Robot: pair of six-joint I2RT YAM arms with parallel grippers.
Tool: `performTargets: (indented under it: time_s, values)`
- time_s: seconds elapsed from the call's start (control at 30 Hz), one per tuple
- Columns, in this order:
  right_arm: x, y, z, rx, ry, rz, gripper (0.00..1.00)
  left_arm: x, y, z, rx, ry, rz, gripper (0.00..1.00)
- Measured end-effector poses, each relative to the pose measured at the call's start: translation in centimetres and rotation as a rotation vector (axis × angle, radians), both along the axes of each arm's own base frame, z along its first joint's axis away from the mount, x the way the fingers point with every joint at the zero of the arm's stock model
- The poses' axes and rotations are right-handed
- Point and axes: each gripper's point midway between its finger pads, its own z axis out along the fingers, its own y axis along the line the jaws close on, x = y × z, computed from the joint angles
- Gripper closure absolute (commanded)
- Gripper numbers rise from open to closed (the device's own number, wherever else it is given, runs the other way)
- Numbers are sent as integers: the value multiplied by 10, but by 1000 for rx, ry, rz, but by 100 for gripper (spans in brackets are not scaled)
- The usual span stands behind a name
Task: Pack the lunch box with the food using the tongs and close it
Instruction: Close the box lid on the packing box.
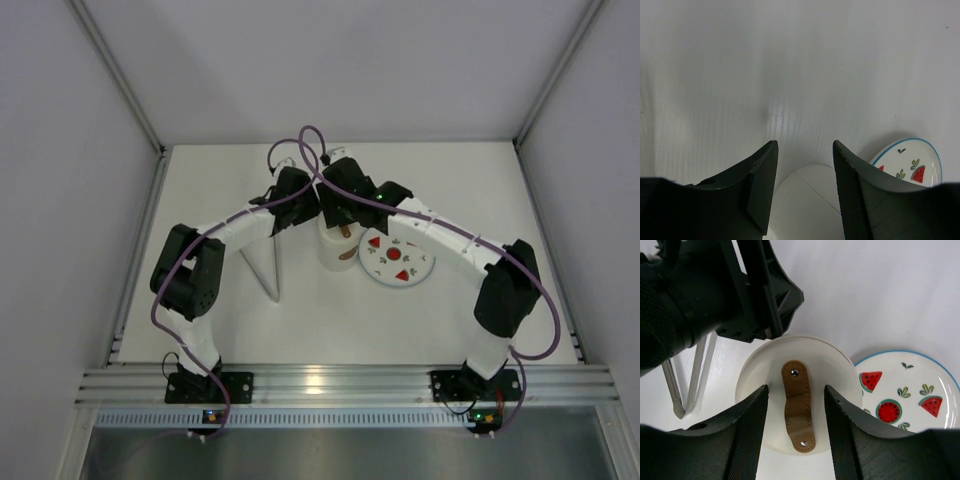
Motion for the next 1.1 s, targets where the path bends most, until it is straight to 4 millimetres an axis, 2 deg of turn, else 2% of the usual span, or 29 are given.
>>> performTargets:
  time_s: [0.2,0.47,0.63,0.83,1.0,1.1]
  values:
    - [-6,-9,-1,-20,-4,8,55,-1,15,7,40,-2,34,44]
    - [-14,-16,-5,-26,5,19,69,16,43,39,43,-56,89,44]
    - [-15,-14,-5,-20,8,30,78,16,47,46,47,-67,90,44]
    - [-16,-15,-4,-31,6,37,84,13,50,52,59,-73,81,44]
    - [-14,-16,10,-47,-5,43,87,10,55,66,63,-88,79,43]
    - [-12,-17,28,-47,-26,45,87,10,57,79,64,-111,76,43]
